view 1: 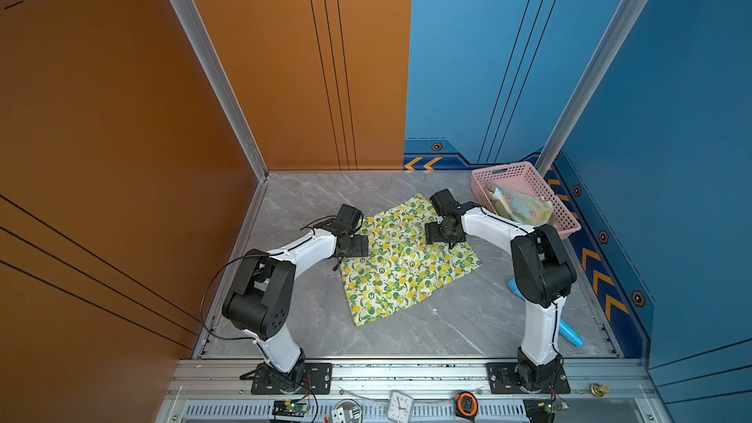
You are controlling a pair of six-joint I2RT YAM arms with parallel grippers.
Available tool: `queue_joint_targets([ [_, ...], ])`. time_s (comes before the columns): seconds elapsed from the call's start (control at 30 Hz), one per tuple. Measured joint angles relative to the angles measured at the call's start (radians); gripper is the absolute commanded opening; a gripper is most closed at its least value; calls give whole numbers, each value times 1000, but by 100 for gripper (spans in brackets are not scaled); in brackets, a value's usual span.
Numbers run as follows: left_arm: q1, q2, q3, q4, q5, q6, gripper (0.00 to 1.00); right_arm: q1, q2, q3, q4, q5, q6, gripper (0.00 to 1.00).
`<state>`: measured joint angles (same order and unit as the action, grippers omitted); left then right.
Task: Fold and stack skirts
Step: Smooth out the skirt at the center of the table.
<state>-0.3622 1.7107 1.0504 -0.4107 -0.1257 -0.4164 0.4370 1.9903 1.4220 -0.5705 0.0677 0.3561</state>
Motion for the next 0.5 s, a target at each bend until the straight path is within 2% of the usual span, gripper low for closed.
queue_joint_targets([
  [0.2, 44, 109, 54, 2, 8, 2, 96, -42, 17, 5, -13, 44, -1, 83],
  [0.5, 129, 262, 257, -6, 19, 8, 95, -53, -50, -66, -15, 63, 4, 83],
])
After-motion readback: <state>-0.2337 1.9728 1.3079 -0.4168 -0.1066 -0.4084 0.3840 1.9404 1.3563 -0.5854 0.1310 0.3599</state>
